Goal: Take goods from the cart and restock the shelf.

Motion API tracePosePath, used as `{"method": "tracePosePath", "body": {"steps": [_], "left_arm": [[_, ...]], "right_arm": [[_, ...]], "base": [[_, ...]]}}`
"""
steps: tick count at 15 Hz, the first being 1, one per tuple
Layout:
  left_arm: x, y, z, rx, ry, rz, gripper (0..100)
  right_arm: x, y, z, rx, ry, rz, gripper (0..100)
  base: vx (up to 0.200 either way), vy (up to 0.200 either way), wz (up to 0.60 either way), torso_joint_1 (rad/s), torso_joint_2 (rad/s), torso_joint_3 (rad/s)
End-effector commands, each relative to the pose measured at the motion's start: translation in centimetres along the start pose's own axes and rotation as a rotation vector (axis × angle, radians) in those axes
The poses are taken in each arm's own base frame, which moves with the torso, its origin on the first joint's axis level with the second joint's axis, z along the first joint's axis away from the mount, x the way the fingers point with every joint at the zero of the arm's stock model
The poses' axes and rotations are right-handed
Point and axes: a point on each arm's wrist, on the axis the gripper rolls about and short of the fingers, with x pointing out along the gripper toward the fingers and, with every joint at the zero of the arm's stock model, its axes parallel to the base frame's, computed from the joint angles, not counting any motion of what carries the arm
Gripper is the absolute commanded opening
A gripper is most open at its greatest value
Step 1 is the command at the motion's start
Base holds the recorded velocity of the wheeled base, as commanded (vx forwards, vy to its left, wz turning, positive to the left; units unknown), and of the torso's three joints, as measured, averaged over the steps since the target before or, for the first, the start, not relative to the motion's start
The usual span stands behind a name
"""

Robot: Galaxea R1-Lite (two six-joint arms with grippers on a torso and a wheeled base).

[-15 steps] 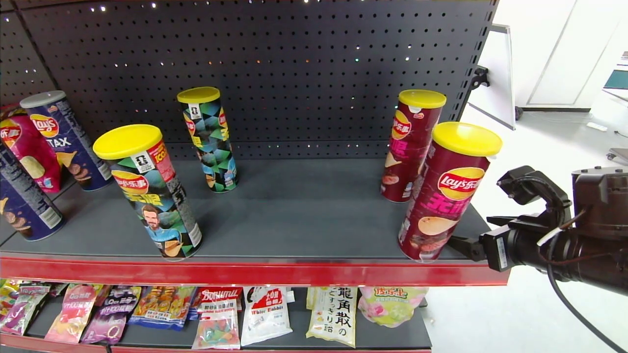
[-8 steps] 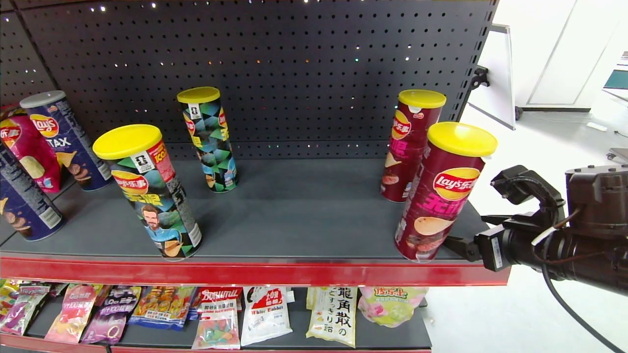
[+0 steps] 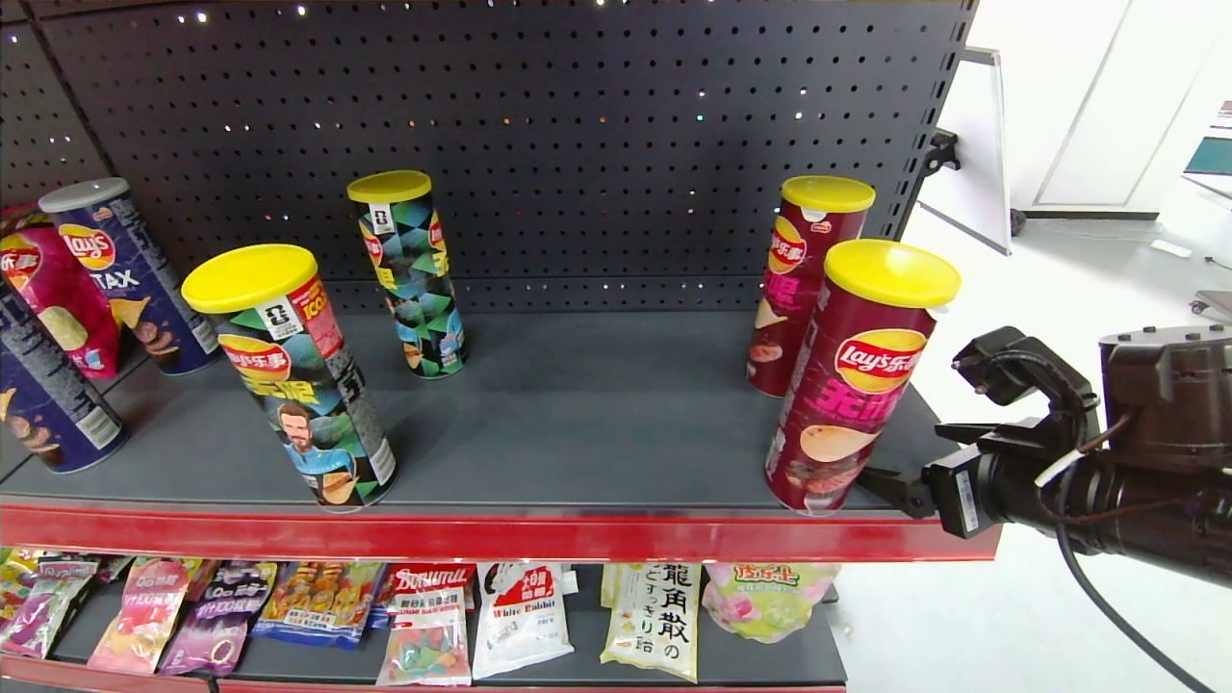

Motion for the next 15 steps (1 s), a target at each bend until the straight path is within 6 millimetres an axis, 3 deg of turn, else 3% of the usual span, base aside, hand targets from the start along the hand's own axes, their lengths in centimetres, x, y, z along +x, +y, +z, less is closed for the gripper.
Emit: {"method": "tracePosePath", "body": {"steps": [1, 15], "left_arm": [[0.0, 0.0, 0.0, 0.0, -0.001, 0.0, 100], [0.0, 0.0, 0.0, 0.0, -0.001, 0.0, 100]], "right_arm": [[-0.06, 0.12, 0.04, -0.001, -0.003, 0.004, 100], [-0.07, 0.58, 0.06, -0.01, -0.005, 0.021, 100]], "base": [[0.0, 0.0, 0.0, 0.0, 0.0, 0.0], [0.0, 0.0, 0.0, 0.0, 0.0, 0.0]]}}
